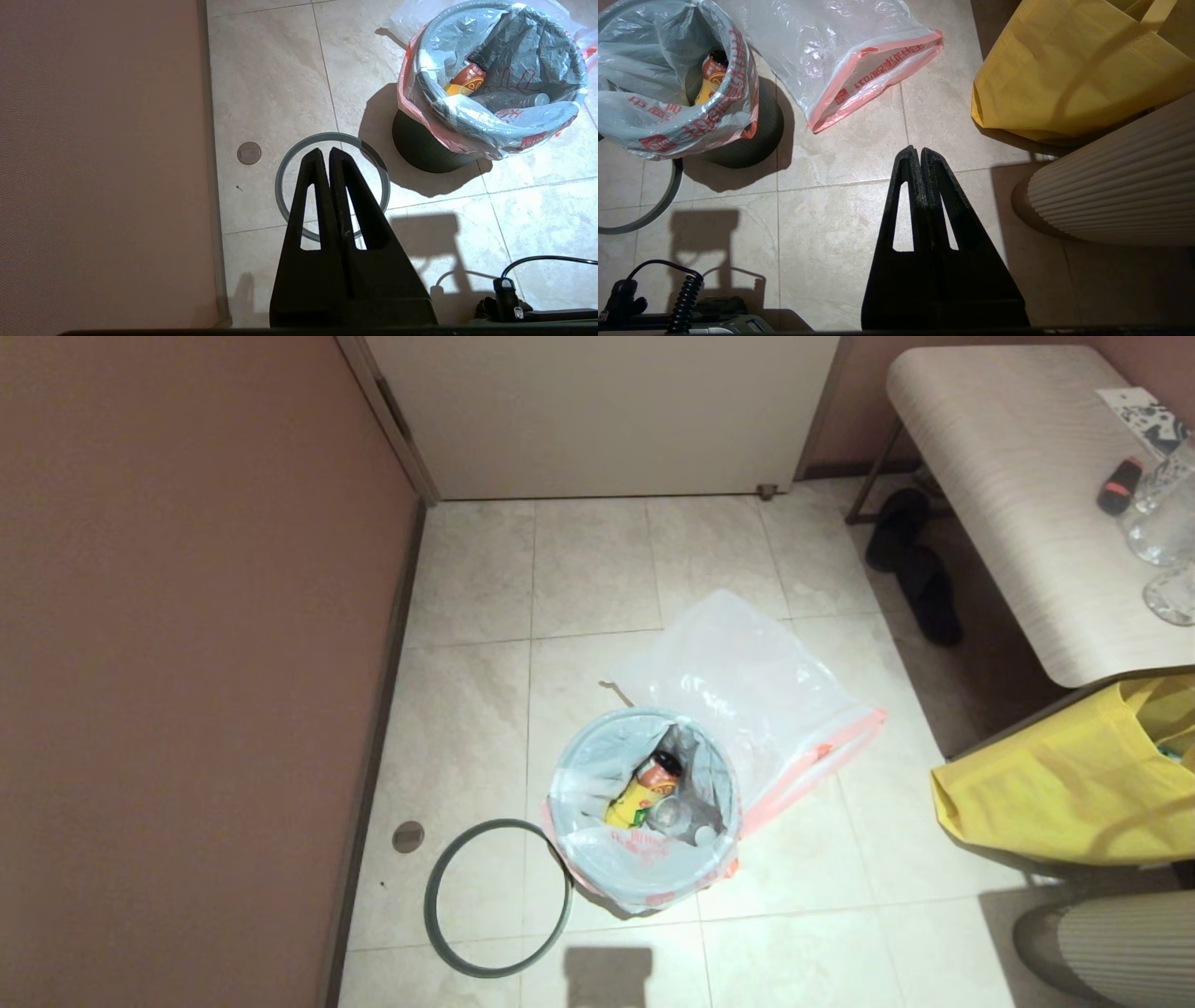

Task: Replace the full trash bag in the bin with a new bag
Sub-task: Place the trash bag on the floor

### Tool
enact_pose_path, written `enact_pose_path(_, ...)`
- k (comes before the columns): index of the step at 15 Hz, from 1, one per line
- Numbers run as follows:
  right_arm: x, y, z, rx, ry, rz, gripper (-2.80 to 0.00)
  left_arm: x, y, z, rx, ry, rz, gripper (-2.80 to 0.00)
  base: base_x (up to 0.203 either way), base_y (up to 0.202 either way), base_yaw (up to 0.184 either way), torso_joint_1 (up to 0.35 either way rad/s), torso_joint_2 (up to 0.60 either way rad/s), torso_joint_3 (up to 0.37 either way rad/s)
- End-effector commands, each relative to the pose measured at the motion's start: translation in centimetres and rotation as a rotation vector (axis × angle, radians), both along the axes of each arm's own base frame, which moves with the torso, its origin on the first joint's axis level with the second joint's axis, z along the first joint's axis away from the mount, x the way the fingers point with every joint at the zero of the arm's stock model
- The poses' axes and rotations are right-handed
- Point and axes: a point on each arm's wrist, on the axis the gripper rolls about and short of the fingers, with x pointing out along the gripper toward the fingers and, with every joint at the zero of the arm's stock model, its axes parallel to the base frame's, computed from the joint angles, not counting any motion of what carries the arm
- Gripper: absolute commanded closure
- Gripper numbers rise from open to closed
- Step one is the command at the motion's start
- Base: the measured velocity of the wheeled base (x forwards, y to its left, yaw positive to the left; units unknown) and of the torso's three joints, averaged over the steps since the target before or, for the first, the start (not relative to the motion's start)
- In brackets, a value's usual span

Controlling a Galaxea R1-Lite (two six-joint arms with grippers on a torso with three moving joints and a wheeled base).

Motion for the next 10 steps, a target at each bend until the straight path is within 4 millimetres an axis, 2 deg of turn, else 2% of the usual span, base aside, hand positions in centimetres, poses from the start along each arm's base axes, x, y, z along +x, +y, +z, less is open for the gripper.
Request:
enact_pose_path(1,0.01,0.00,0.00,0.000,0.001,0.000,0.00,0.02,0.00,0.01,0.001,0.002,0.000,0.00,0.000,0.000,0.000,0.000,0.00,0.000)
enact_pose_path(10,-0.01,0.04,0.03,-0.033,0.002,0.020,0.00,0.02,0.00,0.01,-0.001,0.002,0.000,0.00,0.000,0.000,0.000,0.000,0.00,0.000)
